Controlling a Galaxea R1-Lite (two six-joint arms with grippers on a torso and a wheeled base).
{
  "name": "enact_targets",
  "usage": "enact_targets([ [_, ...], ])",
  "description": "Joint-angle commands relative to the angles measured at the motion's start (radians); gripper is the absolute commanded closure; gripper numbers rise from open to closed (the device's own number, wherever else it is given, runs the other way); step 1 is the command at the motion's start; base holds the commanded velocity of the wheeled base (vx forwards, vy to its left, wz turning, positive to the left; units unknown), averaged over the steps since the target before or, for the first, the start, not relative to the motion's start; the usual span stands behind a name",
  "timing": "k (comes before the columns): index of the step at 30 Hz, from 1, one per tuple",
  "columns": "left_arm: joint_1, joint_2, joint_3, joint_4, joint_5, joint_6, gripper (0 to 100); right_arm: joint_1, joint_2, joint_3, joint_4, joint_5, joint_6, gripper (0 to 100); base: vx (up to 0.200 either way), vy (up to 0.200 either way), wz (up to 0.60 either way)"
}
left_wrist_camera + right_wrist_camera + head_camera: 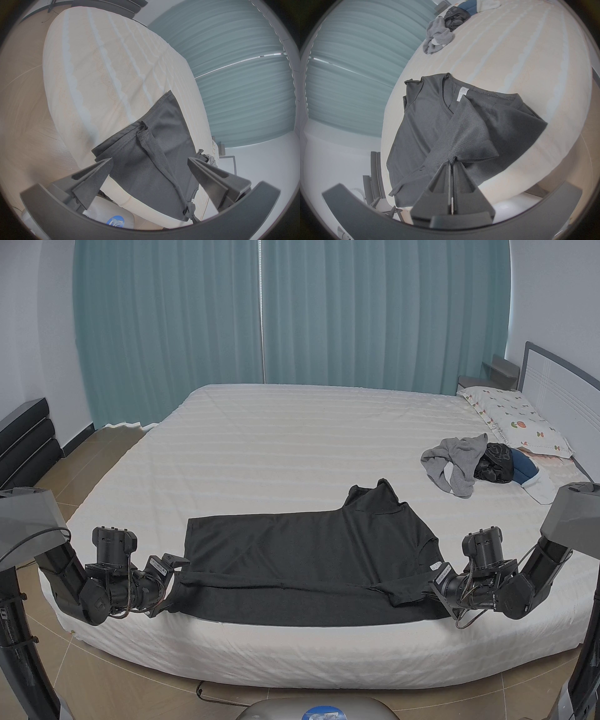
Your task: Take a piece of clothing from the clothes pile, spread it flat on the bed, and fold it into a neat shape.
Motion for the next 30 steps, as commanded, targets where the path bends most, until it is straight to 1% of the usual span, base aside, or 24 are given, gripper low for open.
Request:
enact_targets([
  [1,-0.001,0.001,0.0,0.0,0.0,0.0,0,0.006,-0.074,0.039,0.001,0.001,-0.023,100,0.0,0.0,0.0],
  [6,-0.001,0.003,0.0,0.0,0.0,0.001,0,0.006,-0.081,0.069,0.027,0.002,-0.086,100,0.0,0.0,0.0],
  [11,-0.001,0.003,0.0,0.0,0.0,0.001,0,0.016,-0.081,0.067,0.054,0.001,-0.089,100,0.0,0.0,0.0],
  [13,0.001,0.003,0.0,0.0,0.0,0.001,0,0.018,-0.08,0.064,0.096,0.001,-0.1,100,0.0,0.0,0.0],
  [14,0.001,0.003,0.0,0.0,0.0,0.001,0,0.018,-0.078,0.064,0.105,0.001,-0.107,0,0.0,0.0,0.0],
  [16,0.001,0.003,0.0,0.0,0.0,0.001,0,0.016,-0.078,0.064,0.117,0.002,-0.126,0,0.0,0.0,0.0],
  [22,0.001,0.003,0.0,0.0,0.0,0.001,0,-0.007,-0.094,0.064,0.108,-0.001,-0.138,0,0.0,0.0,0.0],
  [24,-0.001,0.003,-0.002,0.0,0.0,0.001,0,-0.034,-0.097,0.058,0.105,0.001,-0.15,0,0.0,0.0,0.0],
  [25,-0.001,0.003,-0.002,0.0,0.0,0.001,0,-0.034,-0.097,0.058,0.105,0.001,-0.15,0,0.0,0.0,0.0],
  [26,-0.001,0.003,-0.002,-0.002,0.0,0.003,0,-0.064,-0.101,0.052,0.102,0.001,-0.156,0,0.0,0.0,0.0],
  [30,-0.001,0.004,-0.002,-0.002,0.002,0.006,0,-0.11,-0.089,0.041,0.081,0.01,-0.166,0,0.0,0.0,0.0],
])
